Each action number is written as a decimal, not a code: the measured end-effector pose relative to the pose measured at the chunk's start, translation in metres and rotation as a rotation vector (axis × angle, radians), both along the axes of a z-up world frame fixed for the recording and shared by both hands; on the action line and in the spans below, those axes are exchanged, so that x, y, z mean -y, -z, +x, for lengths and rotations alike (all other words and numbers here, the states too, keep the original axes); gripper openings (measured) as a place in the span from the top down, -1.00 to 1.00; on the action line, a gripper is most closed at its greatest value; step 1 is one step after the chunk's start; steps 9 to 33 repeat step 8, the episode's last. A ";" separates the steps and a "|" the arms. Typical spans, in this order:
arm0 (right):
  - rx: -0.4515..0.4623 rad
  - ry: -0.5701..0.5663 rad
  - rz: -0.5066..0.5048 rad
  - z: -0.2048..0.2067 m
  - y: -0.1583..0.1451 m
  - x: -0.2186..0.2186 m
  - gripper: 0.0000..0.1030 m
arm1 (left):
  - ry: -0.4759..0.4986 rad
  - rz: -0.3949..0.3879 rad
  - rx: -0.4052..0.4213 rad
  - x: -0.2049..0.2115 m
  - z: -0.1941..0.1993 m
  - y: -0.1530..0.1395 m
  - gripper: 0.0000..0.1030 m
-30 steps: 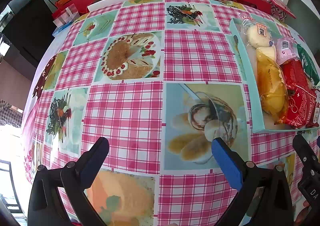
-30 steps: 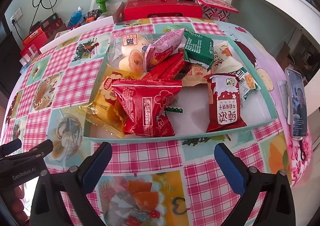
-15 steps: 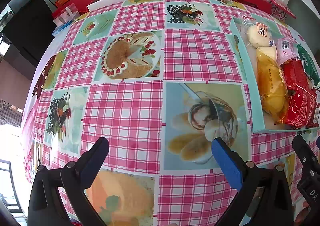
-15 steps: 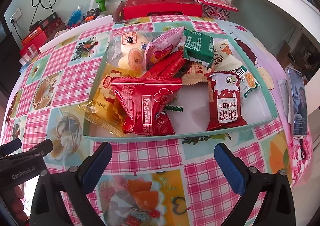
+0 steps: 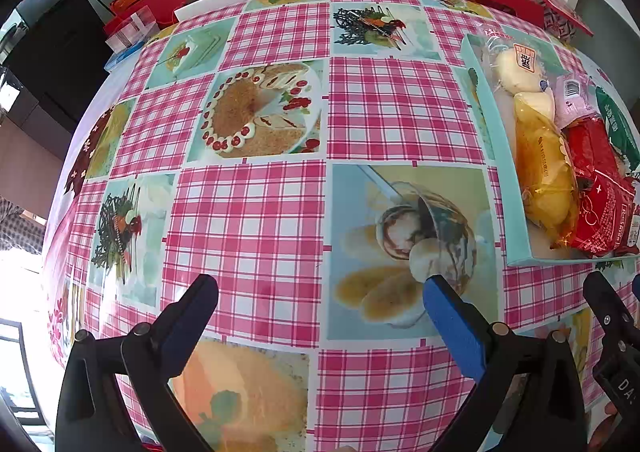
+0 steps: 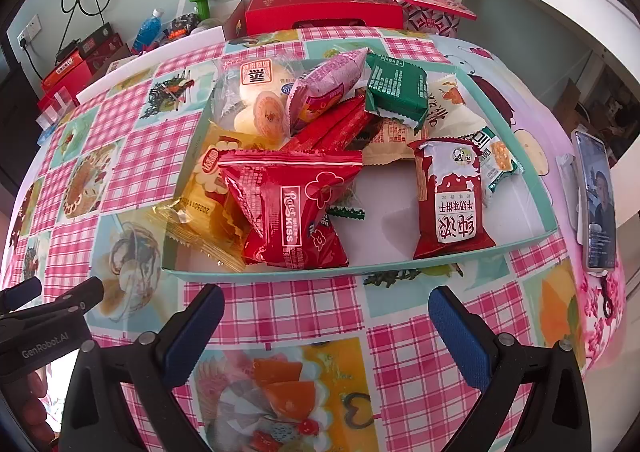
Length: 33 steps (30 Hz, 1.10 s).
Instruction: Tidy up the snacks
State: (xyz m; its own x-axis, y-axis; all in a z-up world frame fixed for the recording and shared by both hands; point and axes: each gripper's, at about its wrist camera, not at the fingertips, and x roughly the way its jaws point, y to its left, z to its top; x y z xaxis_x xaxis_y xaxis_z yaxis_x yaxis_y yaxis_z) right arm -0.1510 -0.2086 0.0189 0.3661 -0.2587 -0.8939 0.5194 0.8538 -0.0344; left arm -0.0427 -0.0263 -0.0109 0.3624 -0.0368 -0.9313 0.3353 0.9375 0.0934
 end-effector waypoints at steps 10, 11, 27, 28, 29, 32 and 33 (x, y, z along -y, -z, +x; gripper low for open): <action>-0.003 -0.001 0.001 0.000 0.001 0.000 -1.00 | 0.001 -0.015 0.012 -0.002 -0.002 -0.001 -0.98; -0.003 -0.001 0.001 0.000 0.001 0.000 -1.00 | 0.001 -0.015 0.012 -0.002 -0.002 -0.001 -0.98; -0.003 -0.001 0.001 0.000 0.001 0.000 -1.00 | 0.001 -0.015 0.012 -0.002 -0.002 -0.001 -0.98; -0.003 -0.001 0.001 0.000 0.001 0.000 -1.00 | 0.001 -0.015 0.012 -0.002 -0.002 -0.001 -0.98; -0.003 -0.001 0.001 0.000 0.001 0.000 -1.00 | 0.001 -0.015 0.012 -0.002 -0.002 -0.001 -0.98; -0.003 -0.001 0.001 0.000 0.001 0.000 -1.00 | 0.001 -0.015 0.012 -0.002 -0.002 -0.001 -0.98; -0.003 -0.001 0.001 0.000 0.001 0.000 -1.00 | 0.001 -0.015 0.012 -0.002 -0.002 -0.001 -0.98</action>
